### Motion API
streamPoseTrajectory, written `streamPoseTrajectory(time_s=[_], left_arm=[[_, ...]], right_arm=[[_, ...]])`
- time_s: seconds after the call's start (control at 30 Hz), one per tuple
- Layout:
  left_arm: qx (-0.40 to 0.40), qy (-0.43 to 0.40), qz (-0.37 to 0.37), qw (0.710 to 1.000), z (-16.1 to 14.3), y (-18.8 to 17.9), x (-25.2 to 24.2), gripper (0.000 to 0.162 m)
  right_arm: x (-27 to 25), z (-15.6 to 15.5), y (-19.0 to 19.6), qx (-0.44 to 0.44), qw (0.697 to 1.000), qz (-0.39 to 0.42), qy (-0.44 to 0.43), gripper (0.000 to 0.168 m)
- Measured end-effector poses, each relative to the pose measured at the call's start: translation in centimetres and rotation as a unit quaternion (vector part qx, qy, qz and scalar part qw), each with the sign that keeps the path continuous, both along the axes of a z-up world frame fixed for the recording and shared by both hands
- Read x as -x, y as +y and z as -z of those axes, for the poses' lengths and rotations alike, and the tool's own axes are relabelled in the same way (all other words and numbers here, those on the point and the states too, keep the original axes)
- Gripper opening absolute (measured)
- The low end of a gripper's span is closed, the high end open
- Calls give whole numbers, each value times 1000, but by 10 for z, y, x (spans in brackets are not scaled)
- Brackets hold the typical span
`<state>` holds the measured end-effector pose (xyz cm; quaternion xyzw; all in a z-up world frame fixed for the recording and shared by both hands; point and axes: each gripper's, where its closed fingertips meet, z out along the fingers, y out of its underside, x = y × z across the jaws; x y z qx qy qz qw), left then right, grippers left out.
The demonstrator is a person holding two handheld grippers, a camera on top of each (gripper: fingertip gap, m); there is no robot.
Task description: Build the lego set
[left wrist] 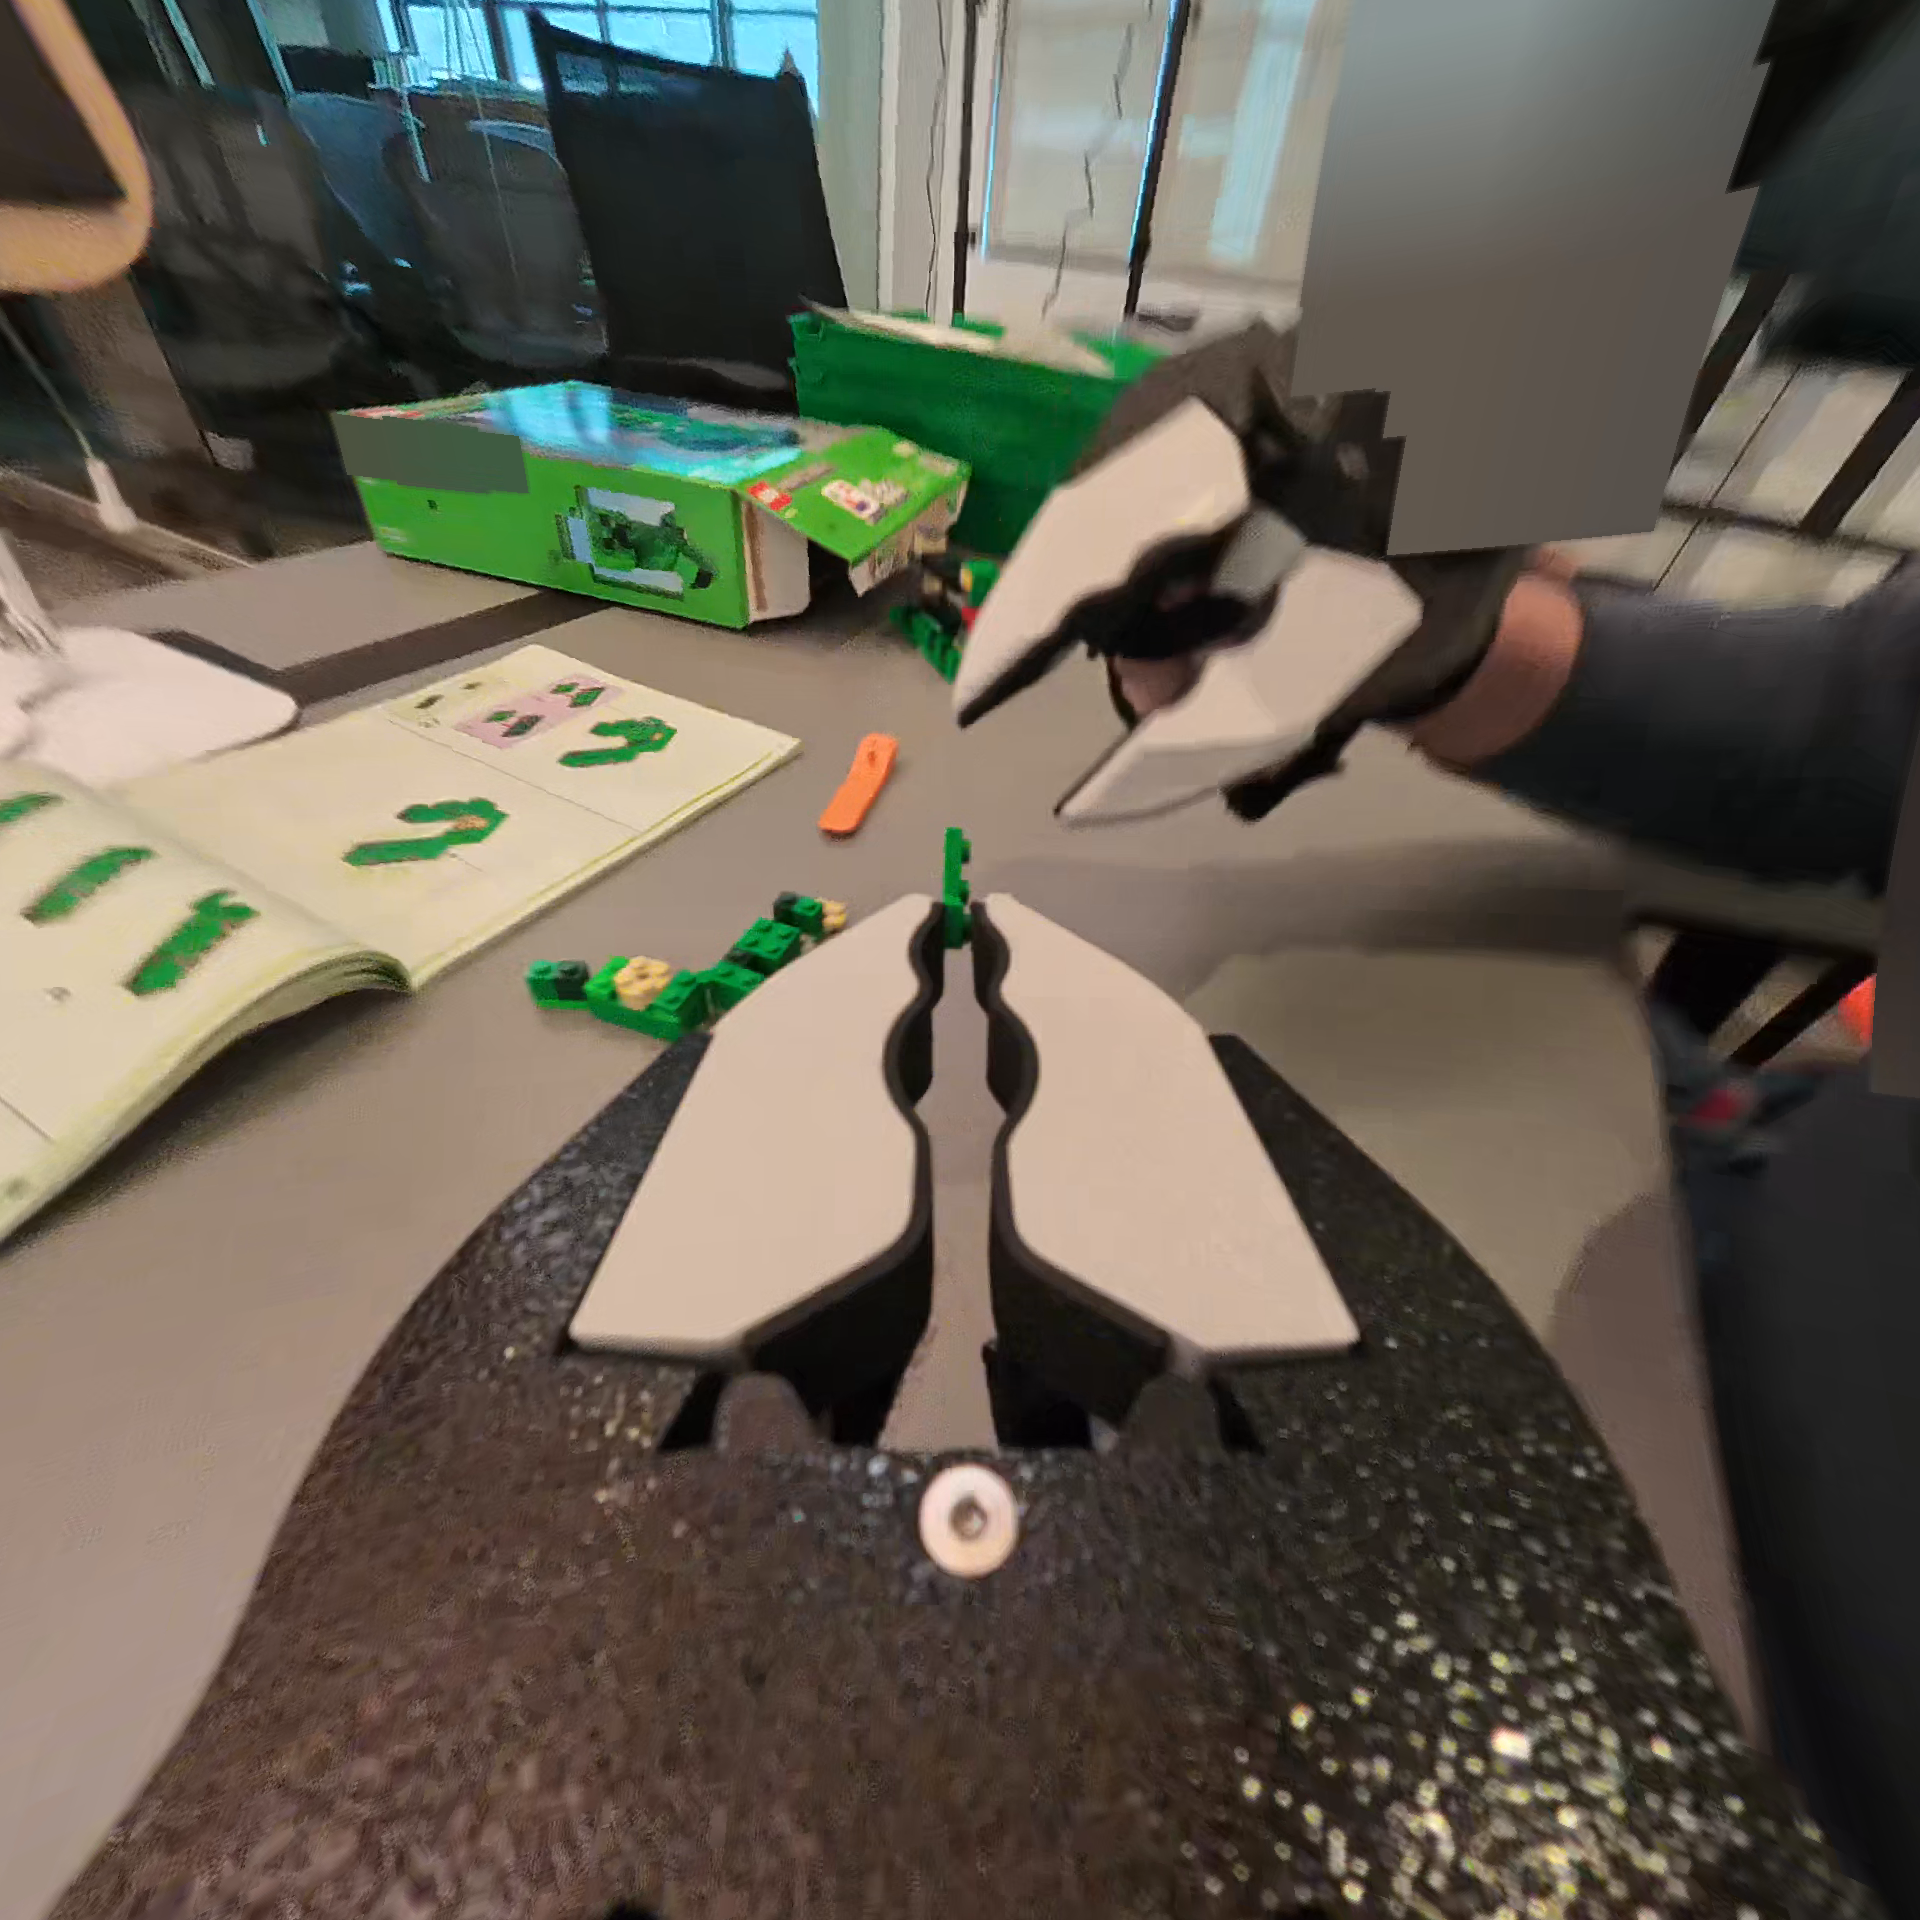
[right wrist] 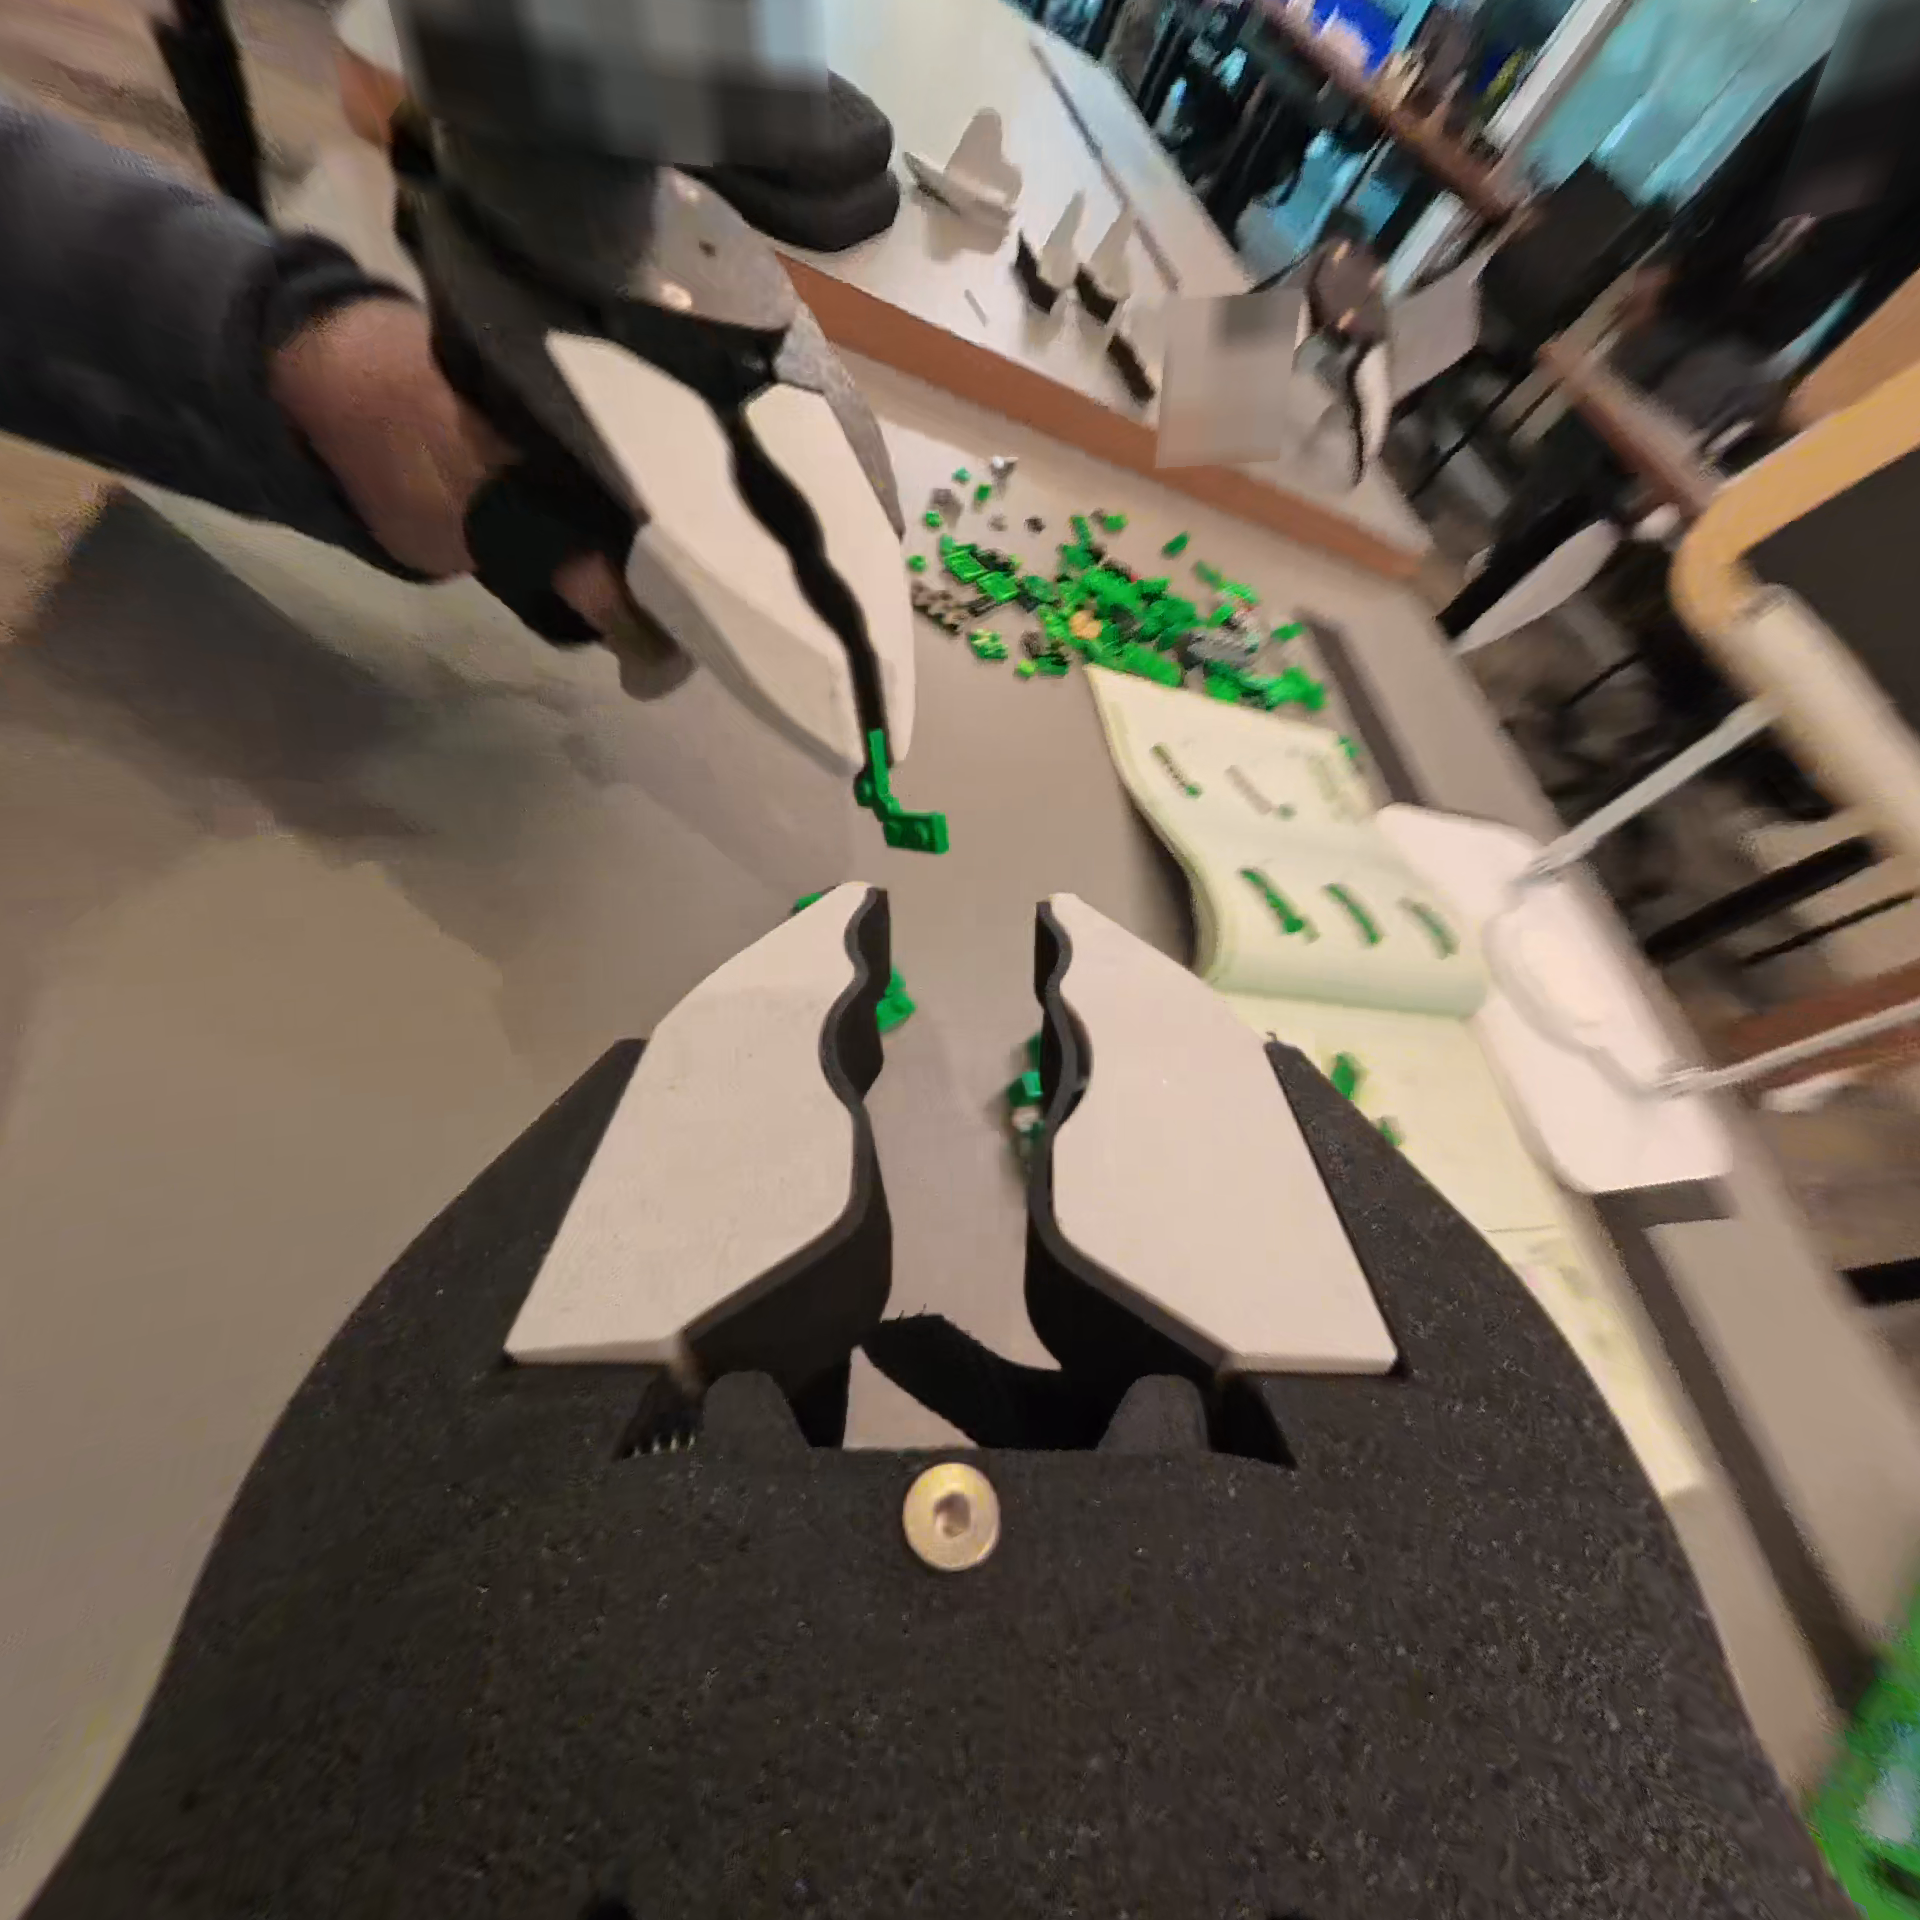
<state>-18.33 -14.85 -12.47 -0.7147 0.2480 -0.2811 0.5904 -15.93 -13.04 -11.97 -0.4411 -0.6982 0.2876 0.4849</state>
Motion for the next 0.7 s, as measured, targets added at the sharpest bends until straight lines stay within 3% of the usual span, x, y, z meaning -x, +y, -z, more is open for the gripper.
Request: streamPoseTrajectory(time_s=[0.1,0.2,0.33,0.5,0.57,0.6,0.7], left_arm=[[23,-51,2,998,-5,-2,4,4],[60,-53,29,996,-1,-5,1,4],[139,-101,83,982,1,-9,-2,4],[157,-186,94,965,-11,-4,4,4],[139,-208,75,965,-16,0,9,4],[131,-217,65,965,-18,2,11,4],[134,-253,62,956,-19,4,12,4]], right_arm=[[3,2,-13,-85,996,-17,15,26],[6,4,-26,-48,997,-53,20,30],[5,-9,-9,-47,997,-36,56,29],[5,-21,2,-198,977,-2,77,25],[6,-24,8,-256,963,29,80,16],[7,-21,8,-248,965,36,72,8],[9,-14,6,-132,988,41,64,11]])
